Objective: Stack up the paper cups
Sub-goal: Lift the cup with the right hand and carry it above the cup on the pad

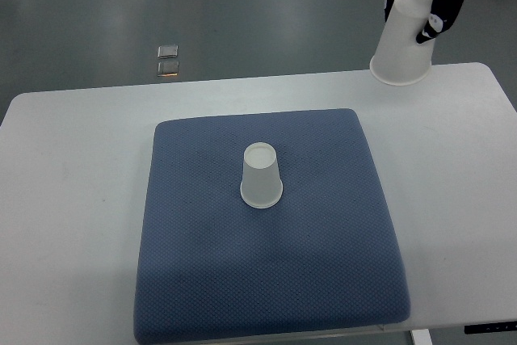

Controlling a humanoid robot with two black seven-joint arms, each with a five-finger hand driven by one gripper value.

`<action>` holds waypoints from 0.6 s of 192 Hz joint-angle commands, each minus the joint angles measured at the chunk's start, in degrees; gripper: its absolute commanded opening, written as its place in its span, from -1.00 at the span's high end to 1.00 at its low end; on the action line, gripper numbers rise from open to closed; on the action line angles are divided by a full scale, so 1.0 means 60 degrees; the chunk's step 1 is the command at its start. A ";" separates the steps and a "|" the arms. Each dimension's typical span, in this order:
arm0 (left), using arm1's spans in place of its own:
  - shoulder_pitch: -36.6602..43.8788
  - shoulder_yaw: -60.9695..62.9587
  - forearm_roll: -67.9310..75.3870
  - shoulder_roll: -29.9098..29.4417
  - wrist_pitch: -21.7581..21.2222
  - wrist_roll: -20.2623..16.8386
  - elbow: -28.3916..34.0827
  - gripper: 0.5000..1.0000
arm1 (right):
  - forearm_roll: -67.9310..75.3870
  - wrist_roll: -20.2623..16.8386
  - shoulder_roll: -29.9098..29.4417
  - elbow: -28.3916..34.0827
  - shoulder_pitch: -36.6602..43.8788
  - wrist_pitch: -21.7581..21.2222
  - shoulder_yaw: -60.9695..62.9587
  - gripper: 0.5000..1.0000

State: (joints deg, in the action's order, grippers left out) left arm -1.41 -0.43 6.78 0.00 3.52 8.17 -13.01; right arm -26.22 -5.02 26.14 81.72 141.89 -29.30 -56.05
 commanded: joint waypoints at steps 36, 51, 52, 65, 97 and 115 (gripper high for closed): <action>0.0001 -0.0002 -0.0016 0.0000 0.0000 0.0000 0.0030 -1.00 | 0.1645 0.0017 -0.2657 -0.0627 -0.0006 0.0284 0.0699 0.48; 0.0001 -0.0017 -0.0016 0.0000 0.0000 0.0000 0.0030 -1.00 | 0.1792 0.0031 -0.3155 -0.0861 -0.0094 0.0357 0.0860 0.48; 0.0001 -0.0017 -0.0016 0.0000 -0.0015 0.0000 0.0030 -1.00 | 0.1821 0.0031 -0.3213 -0.0890 -0.0094 0.0371 0.0875 0.48; 0.0001 -0.0017 -0.0016 0.0000 -0.0015 0.0000 0.0030 -1.00 | 0.1967 0.0060 -0.3536 -0.0993 -0.0167 0.0430 0.0875 0.47; 0.0001 -0.0002 -0.0016 0.0000 0.0000 0.0000 0.0030 -1.00 | 0.2670 0.0119 -0.3873 -0.1227 -0.0504 0.0532 0.1183 0.46; 0.0001 -0.0002 -0.0016 0.0000 0.0000 0.0000 0.0030 -1.00 | 0.2744 0.0119 -0.4004 -0.1242 -0.0694 0.0782 0.1197 0.45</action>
State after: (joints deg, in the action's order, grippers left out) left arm -1.40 -0.47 6.67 0.00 3.52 8.17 -12.83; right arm -10.64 -4.32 3.06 74.52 138.94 -25.99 -49.09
